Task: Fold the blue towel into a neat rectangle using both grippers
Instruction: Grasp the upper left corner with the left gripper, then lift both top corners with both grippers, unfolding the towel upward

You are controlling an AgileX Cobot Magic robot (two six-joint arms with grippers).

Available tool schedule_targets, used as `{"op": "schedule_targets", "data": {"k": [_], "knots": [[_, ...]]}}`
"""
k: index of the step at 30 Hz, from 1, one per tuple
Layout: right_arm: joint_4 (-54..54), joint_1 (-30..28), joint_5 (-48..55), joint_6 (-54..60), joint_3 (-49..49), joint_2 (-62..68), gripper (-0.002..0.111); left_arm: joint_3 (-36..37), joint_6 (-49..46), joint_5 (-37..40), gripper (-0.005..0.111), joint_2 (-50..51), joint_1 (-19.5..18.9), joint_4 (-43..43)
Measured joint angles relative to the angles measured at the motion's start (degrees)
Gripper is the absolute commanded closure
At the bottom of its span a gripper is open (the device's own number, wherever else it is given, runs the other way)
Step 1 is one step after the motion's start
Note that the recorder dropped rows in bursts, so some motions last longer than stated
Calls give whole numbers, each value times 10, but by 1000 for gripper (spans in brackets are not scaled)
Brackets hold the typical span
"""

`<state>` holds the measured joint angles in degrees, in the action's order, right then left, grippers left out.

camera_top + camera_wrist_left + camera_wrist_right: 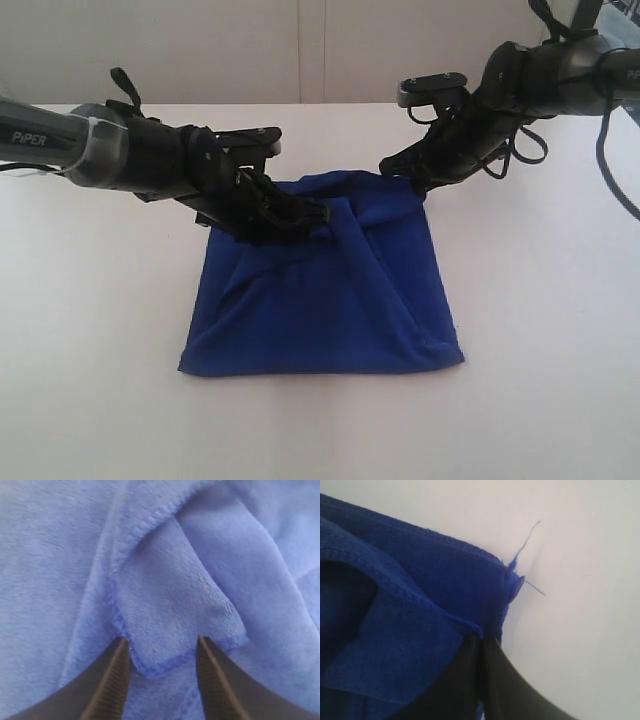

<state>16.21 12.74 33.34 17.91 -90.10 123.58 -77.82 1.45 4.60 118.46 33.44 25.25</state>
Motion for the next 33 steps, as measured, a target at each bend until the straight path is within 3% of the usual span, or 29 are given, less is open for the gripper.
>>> {"op": "schedule_targets", "data": {"k": [6,9,14,22,26,33], "knots": [[0,0,-1,0,0,0,108,0,0,-8,59,3,6,2],[0,0,-1,0,0,0,108,0,0,-19,72,5,6,2],[0,0,-1,0,0,0,108,0,0,-34,107,6,6,2],[0,0,-1,0,0,0,108,0,-1,-53,107,6,6,2],[0,0,-1,0,0,0,108,-4,-21,-17,107,-14,1,-22],[-3,0,0,0,0,-23,108,-11,-101,99,107,-104,-45,-99]]}}
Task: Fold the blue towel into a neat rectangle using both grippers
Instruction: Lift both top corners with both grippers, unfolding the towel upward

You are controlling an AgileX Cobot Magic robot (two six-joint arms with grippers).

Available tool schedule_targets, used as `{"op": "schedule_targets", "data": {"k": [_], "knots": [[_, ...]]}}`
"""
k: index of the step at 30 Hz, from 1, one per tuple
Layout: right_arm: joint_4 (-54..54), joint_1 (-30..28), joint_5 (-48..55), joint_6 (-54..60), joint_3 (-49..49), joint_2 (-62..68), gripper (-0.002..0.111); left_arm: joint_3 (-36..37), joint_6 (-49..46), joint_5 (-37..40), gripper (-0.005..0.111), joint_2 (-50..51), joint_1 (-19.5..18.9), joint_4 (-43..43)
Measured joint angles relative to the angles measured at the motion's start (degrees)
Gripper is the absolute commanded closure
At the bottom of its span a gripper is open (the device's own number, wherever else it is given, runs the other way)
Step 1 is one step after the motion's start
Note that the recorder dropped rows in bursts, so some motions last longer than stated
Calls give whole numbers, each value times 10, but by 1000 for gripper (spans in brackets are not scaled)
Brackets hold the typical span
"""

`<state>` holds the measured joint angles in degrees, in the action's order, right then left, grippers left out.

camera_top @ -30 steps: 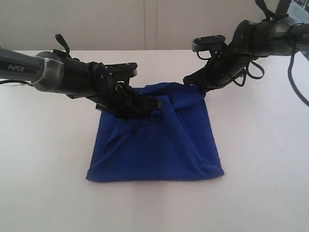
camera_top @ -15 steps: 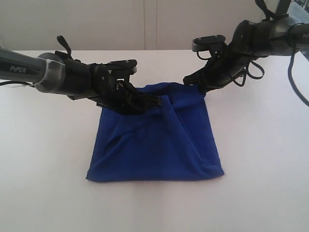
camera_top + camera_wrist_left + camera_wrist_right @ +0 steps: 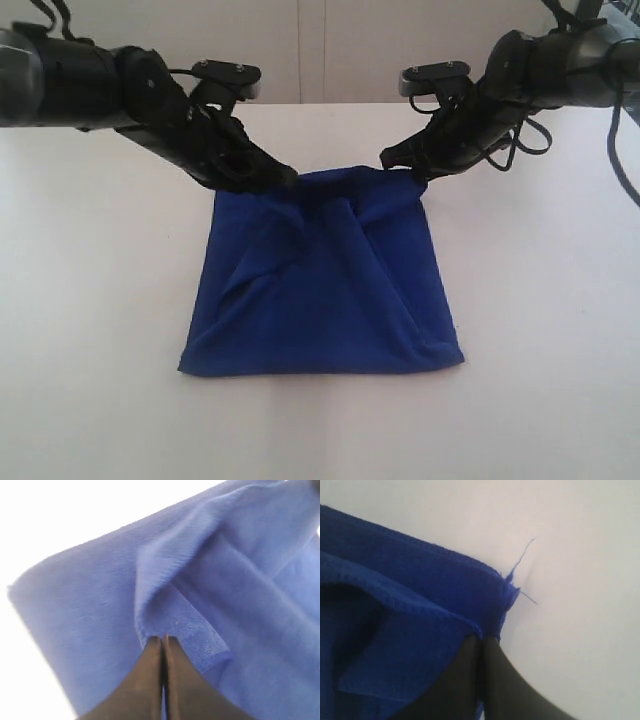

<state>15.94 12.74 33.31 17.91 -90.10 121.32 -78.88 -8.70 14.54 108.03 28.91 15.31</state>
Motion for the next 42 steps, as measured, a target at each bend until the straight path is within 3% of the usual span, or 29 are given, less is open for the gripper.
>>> {"op": "schedule_targets", "data": {"k": [10,24,42], "knots": [[0,0,50,24,0,-102,108,-24,-74,101,107,-95,-22,-31],[-2,0,109,54,17,-235,108,-40,-70,223,107,-172,-22,44],[-2,0,132,56,74,-359,108,-40,-53,334,107,-230,-22,45]]}}
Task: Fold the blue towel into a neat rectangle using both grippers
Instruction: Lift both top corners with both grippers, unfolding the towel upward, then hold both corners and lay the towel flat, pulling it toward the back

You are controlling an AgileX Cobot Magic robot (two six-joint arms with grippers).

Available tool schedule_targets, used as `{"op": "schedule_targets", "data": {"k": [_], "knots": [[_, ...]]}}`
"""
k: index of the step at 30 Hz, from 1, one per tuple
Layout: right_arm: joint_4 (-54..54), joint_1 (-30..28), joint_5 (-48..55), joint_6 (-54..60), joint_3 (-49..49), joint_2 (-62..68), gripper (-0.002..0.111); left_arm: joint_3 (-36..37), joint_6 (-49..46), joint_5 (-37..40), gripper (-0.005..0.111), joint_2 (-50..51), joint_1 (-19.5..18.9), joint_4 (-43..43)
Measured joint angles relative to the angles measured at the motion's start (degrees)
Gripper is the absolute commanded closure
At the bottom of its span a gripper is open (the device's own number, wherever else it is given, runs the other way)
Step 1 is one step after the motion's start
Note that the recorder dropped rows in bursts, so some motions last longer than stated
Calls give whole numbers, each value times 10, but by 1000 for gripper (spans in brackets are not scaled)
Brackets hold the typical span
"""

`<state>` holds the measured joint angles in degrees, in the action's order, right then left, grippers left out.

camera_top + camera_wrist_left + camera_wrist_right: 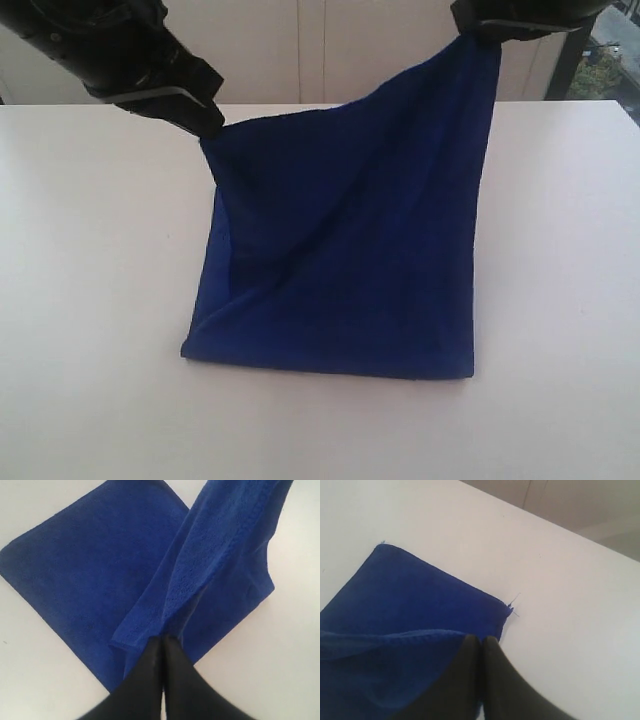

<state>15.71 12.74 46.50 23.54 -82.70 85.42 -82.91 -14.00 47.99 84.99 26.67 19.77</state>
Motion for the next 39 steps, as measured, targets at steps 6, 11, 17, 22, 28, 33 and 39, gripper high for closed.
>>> {"op": "schedule_targets", "data": {"k": [6,11,17,22,28,33,39], "knots": [[0,0,19,14,0,-8,108,0,-1,7,107,-2,0,-31],[0,0,33,20,0,-9,108,0,-2,-13,107,-2,0,-37],[0,0,86,19,0,-28,108,0,-8,-4,107,-2,0,-64],[7,0,94,19,28,-56,108,0,-11,10,107,-2,0,-115],[46,4,104,19,89,-104,108,0,-4,64,107,-22,0,-108],[50,27,112,19,125,-146,108,0,22,104,107,-60,0,-99],[70,60,132,19,146,-180,108,0,29,168,107,-103,0,-46]]}}
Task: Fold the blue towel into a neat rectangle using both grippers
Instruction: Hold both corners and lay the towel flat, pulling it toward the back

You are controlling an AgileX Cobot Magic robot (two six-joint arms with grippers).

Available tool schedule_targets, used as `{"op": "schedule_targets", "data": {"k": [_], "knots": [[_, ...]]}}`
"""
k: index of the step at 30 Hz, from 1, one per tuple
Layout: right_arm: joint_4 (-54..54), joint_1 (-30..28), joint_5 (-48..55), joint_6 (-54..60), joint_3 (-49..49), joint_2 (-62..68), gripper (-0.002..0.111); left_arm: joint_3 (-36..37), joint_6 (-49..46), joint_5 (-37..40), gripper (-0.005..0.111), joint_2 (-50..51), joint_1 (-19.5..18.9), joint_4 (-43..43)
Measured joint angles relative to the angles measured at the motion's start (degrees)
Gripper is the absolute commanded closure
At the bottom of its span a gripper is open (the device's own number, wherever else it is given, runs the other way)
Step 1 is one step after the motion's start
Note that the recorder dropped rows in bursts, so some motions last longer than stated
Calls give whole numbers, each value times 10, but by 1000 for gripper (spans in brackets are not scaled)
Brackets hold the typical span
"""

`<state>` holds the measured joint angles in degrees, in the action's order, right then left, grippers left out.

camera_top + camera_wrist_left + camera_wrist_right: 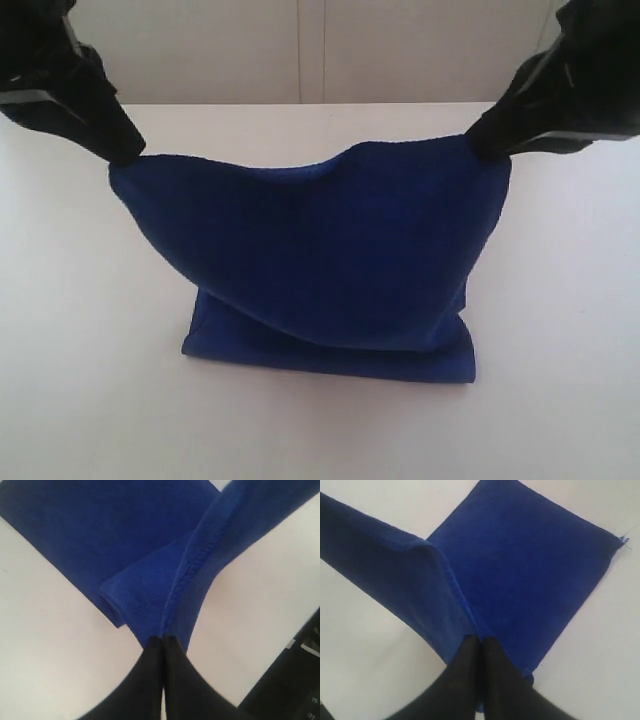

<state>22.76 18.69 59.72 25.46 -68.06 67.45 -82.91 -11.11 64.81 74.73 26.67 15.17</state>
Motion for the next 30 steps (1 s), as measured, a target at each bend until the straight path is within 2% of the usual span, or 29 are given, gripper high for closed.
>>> {"op": "schedule_targets", "data": {"k": [9,16,22,30], "knots": [[11,34,66,-8,1,-52,108,13,2,1,107,-35,0,39],[12,34,101,-28,1,-115,108,77,14,1,107,-121,0,52],[12,34,102,-46,30,-155,108,165,20,1,107,-171,0,116],[19,34,105,-66,60,-195,108,184,34,1,107,-203,0,133]]}}
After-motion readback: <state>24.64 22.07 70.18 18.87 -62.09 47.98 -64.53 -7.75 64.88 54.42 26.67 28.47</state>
